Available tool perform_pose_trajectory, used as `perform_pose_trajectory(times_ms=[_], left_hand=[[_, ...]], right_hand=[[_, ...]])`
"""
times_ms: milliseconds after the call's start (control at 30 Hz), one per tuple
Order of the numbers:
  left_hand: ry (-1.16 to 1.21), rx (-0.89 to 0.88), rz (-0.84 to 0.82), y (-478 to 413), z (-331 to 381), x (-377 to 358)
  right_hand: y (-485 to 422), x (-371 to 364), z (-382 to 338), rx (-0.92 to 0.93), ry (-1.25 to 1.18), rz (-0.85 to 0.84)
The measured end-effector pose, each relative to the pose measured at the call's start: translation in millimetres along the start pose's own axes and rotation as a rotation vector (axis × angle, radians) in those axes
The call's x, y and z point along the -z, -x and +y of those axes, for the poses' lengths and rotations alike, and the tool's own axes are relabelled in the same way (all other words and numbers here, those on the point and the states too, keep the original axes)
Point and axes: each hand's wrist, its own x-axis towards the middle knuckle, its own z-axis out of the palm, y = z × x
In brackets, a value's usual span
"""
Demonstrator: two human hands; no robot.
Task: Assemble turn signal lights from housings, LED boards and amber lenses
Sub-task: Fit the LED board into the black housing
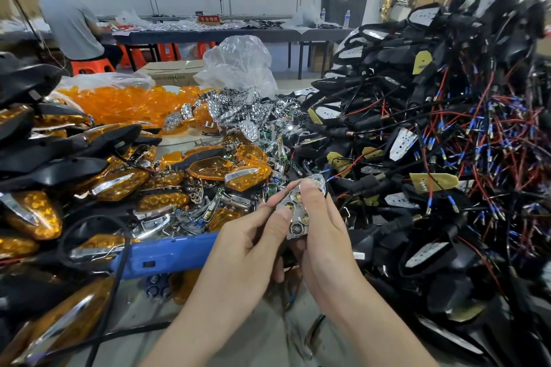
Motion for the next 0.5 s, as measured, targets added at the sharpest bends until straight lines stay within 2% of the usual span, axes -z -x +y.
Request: perform_pose_trajectory(times_ms=[133, 233, 300, 500], left_hand=[[0.061, 0.079, -0.057, -3.4, -2.7, -2.6], [0.134, 0.083, -0.088, -3.3, -3.9, -4.1], [0.151, 0.084, -0.057, -3.8, -5.2, -5.1], [0.227, 0.147, 0.021, -4.3, -2.4, -5.8]], right_hand=[[1.0, 0.7, 1.8, -0.031, 0.134, 0.026], [-0.7, 1.9, 6.0, 0.027, 0.217, 0.056], [0.9, -2.0, 4.7, 0.059, 0.253, 0.021], [3.6, -4.7, 6.2, -0.063, 0.208, -0.005]])
